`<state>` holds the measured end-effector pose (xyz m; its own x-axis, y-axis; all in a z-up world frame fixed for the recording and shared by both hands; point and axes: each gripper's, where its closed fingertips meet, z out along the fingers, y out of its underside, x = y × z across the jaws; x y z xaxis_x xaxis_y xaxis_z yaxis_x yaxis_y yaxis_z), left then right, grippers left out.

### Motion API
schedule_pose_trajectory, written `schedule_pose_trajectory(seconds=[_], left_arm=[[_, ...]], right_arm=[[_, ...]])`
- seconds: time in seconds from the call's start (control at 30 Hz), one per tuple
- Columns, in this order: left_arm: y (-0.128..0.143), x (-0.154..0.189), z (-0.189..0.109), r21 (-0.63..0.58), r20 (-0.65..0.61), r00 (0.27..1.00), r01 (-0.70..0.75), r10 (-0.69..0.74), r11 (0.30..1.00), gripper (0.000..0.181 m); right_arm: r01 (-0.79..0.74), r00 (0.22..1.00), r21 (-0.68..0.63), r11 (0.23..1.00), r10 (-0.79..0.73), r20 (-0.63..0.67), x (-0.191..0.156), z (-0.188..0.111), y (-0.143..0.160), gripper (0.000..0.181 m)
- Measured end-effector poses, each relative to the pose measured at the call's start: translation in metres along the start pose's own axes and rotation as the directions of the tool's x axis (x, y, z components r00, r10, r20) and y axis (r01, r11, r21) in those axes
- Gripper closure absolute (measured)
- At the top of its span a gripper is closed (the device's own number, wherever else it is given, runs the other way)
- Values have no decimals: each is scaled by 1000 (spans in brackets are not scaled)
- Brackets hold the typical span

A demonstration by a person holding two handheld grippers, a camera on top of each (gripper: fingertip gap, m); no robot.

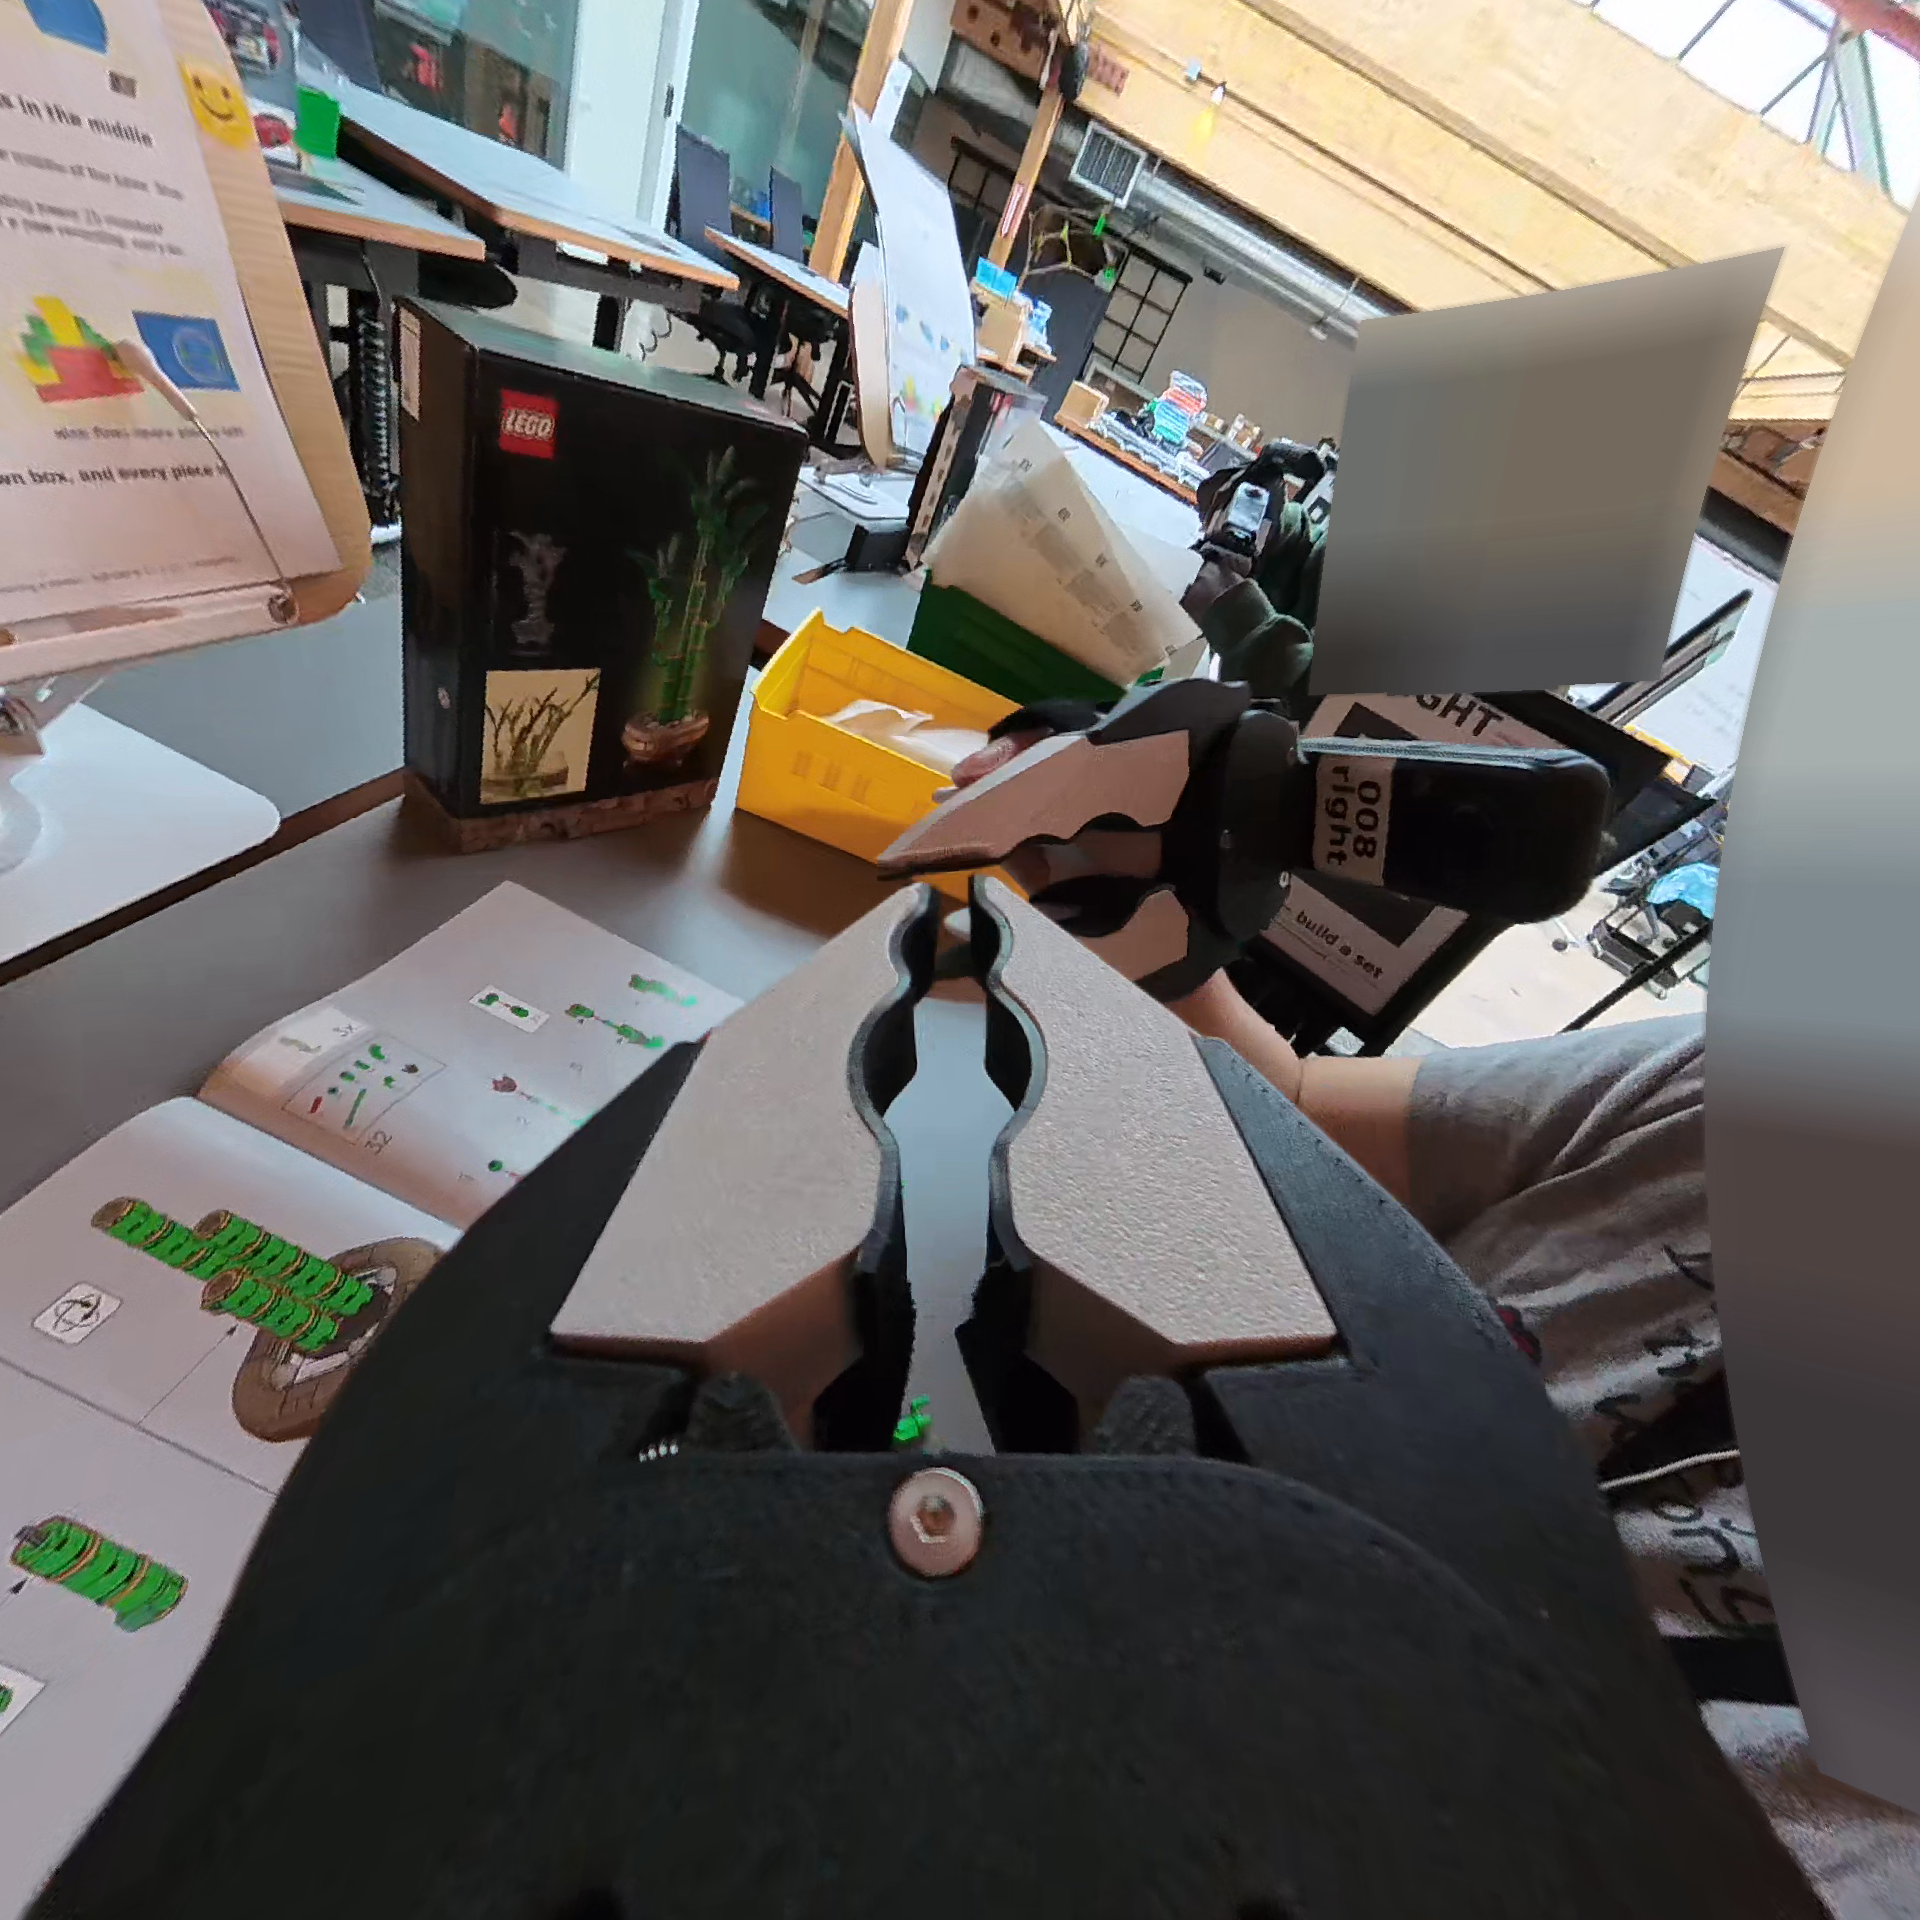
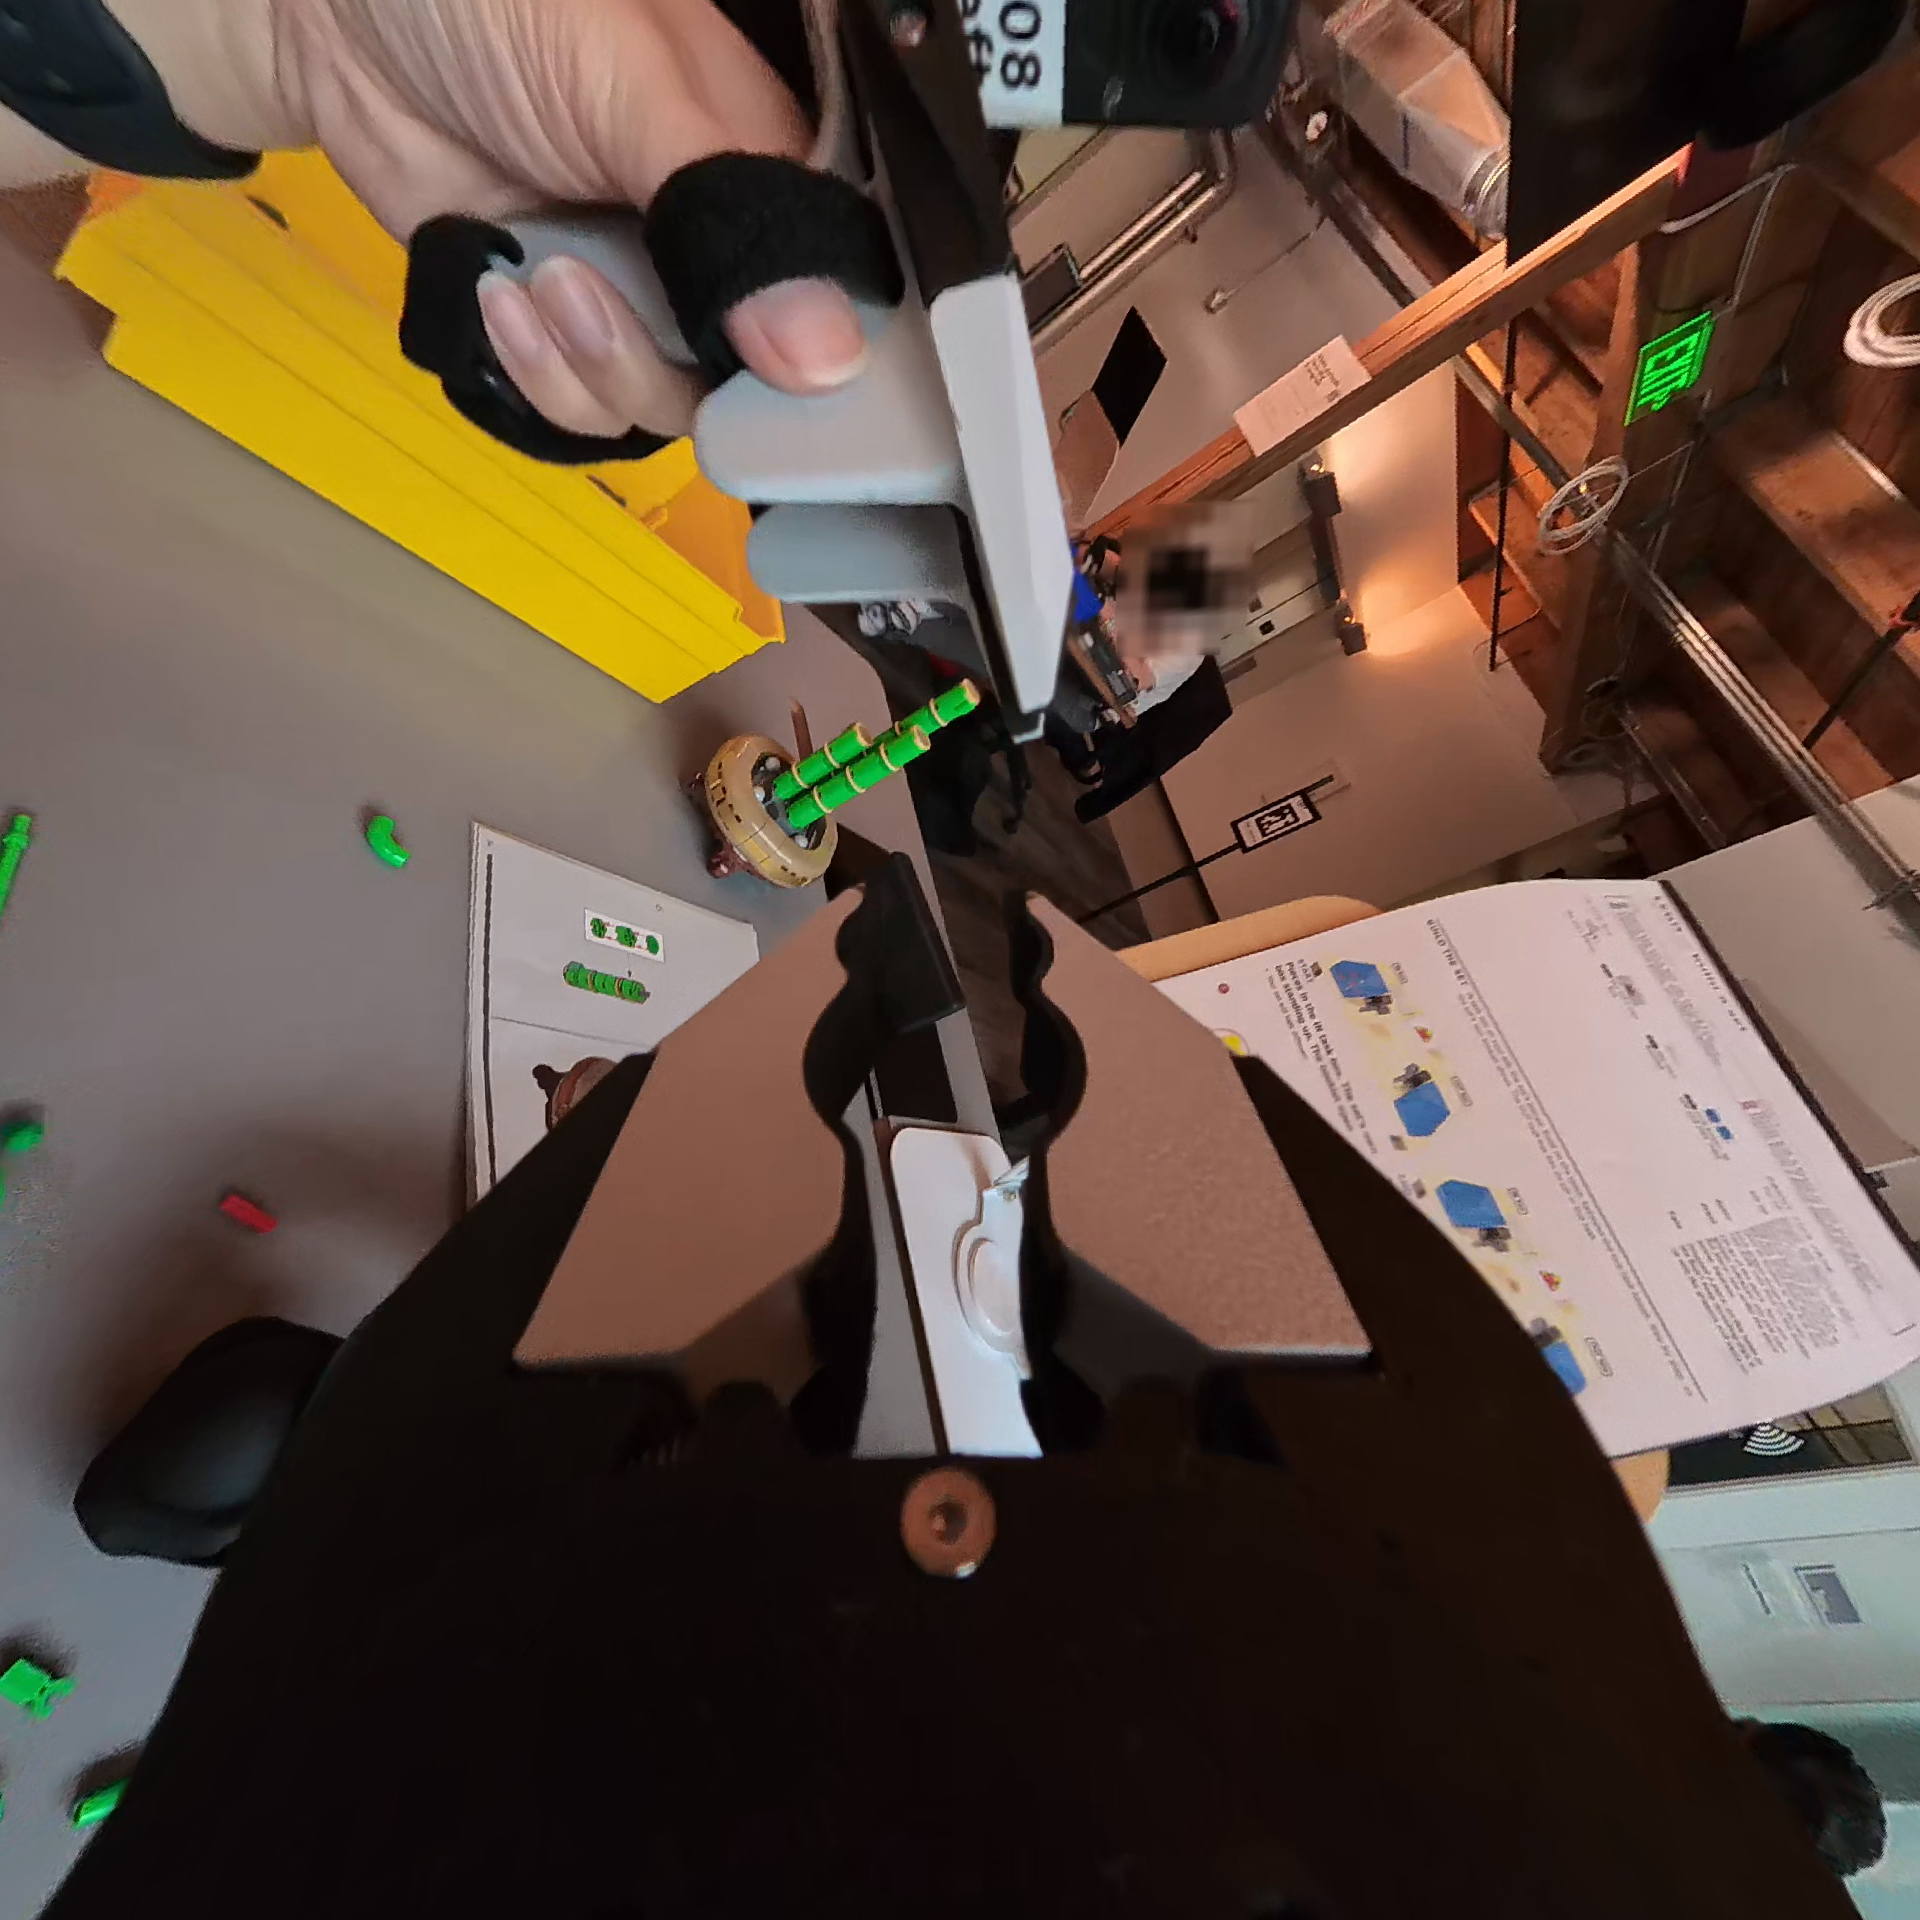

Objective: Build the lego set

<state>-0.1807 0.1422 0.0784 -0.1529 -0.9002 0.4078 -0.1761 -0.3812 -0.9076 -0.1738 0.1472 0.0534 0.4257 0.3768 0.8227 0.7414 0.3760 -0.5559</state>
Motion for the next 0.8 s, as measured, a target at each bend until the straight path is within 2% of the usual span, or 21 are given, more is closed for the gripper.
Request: schedule_pose_trajectory(seconds=[0.1, 0.2, 0.3, 0.4, 0.57, 0.7, 0.8], left_arm=[[4, 2, -1, -28, -9, 1000, -1, 1, 1000, 178], [5, 2, -4, -40, 8, 1000, -12, 12, 999, 177], [0, 1, -12, -17, 25, 999, -19, 20, 1000, 178], [-3, 0, -22, -6, 44, 999, -21, 22, 1000, 177], [-11, 2, -41, 32, 59, 998, -33, 31, 999, 177], [-9, 4, -49, 20, 55, 998, -31, 30, 999, 176], [-12, 8, -51, 31, 37, 999, -34, 33, 999, 176]], right_arm=[[-27, 997, -27, 999, 29, 74, -10, 2, 9, 160], [-65, 959, -23, 998, 69, 273, -42, 2, 10, 160], [-123, 844, -89, 988, 152, 514, -87, -2, 16, 159], [-101, 738, -186, 977, 199, 644, -124, -4, 28, 158], [-31, 631, -320, 947, 267, 728, -159, -9, 51, 157], [-49, 550, -371, 927, 336, 765, -181, -17, 59, 157], [-11, 519, -405, 914, 351, 779, -198, -27, 71, 156]])
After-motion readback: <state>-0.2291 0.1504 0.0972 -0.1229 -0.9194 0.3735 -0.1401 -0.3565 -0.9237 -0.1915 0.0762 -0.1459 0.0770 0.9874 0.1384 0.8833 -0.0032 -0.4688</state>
